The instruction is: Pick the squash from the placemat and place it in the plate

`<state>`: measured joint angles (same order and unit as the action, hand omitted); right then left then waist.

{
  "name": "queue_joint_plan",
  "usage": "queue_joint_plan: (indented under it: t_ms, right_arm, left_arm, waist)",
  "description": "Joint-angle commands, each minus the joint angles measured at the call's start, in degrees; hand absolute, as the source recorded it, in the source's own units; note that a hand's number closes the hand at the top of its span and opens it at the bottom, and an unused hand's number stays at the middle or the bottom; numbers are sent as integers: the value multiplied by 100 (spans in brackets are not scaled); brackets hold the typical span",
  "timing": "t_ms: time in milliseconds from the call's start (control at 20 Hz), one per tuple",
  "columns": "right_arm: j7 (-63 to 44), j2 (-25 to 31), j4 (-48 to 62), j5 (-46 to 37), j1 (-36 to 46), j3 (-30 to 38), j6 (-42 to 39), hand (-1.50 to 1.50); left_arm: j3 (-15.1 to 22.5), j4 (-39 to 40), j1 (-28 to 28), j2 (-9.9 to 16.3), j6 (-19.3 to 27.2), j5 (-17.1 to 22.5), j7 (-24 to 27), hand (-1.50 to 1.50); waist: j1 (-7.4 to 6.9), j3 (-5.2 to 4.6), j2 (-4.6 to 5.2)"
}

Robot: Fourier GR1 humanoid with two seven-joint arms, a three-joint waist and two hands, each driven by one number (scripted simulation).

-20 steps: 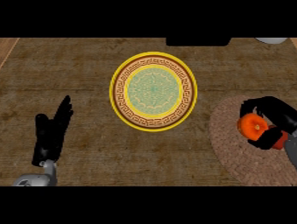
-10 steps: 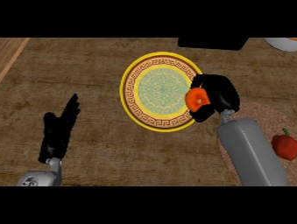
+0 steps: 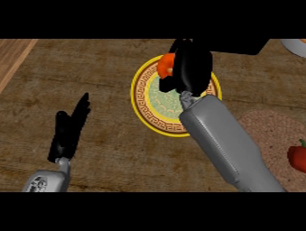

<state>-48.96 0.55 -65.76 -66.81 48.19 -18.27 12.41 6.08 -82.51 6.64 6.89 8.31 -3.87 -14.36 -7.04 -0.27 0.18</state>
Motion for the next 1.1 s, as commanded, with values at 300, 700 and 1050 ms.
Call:
queue_joint_plan:
  t_ms: [300,700,1050]
  right_arm:
    - [-2913,-52,938,-157,1350,-939,574,150]
    - [-2727,-51,1792,153,1389,-892,1143,150]
    - [-2334,-51,2230,990,1131,-661,1047,150]
  left_arm:
    - [-84,317,101,-81,162,-99,167,0]
    - [-254,49,-80,103,-27,95,118,0]
    - [-218,112,-148,-84,165,-4,282,0]
  waist:
    - [203,12,55]
    - [301,21,51]
    - [413,24,41]
